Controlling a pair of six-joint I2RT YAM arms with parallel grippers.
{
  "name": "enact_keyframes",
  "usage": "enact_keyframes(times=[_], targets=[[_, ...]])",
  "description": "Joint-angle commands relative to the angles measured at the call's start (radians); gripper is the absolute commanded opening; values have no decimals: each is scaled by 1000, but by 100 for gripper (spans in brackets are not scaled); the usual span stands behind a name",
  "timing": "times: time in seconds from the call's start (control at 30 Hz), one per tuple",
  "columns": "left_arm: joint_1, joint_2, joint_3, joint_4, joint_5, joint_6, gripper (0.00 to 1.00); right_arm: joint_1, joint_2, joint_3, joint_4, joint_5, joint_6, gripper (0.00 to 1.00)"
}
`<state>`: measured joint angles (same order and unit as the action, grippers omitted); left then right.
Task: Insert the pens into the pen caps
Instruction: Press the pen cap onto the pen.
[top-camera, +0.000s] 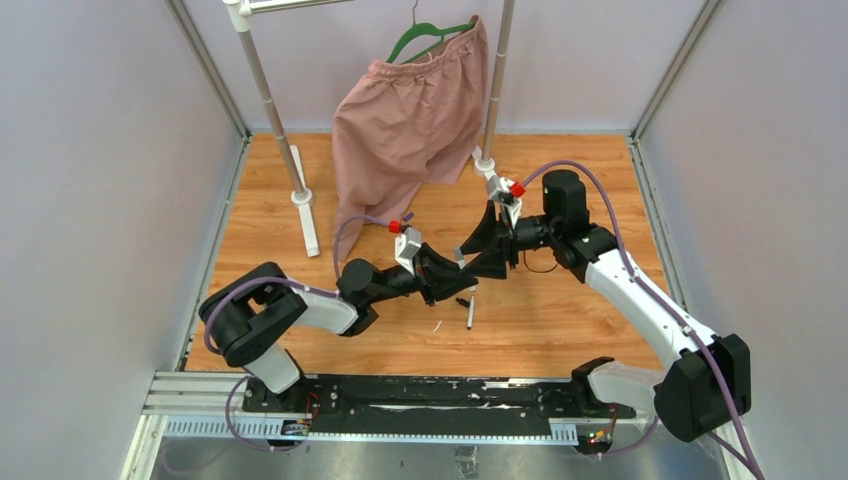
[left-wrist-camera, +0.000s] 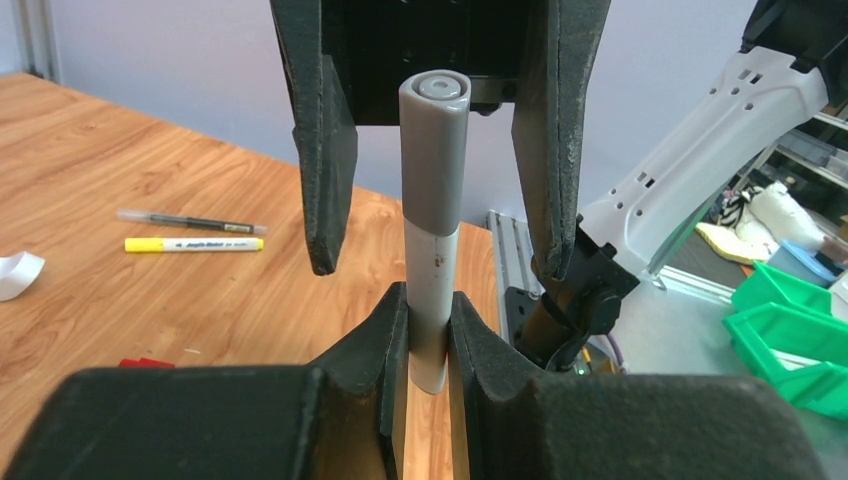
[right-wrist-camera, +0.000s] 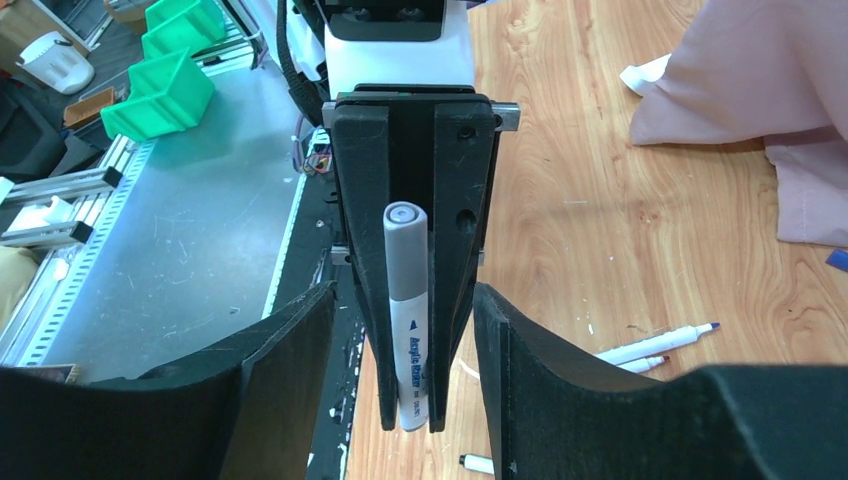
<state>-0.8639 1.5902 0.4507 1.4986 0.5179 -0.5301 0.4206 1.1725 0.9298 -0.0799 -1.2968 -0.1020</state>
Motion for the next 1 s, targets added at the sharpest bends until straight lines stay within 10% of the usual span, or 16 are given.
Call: enact_keyframes(times=[0.0, 0.3, 0.67, 0.97], targets=[[-13, 36, 18, 40, -7, 15, 0, 13, -15, 6, 5, 44, 25, 59], [-29, 81, 26, 40, -25, 16, 0, 14, -17, 16, 6, 100, 62, 52], [-27, 19, -10, 40, -116, 50, 0, 17, 0, 9, 16, 99, 97, 0], [181, -284, 28, -135, -264, 26, 0, 76, 168, 67, -166, 55, 0, 0]])
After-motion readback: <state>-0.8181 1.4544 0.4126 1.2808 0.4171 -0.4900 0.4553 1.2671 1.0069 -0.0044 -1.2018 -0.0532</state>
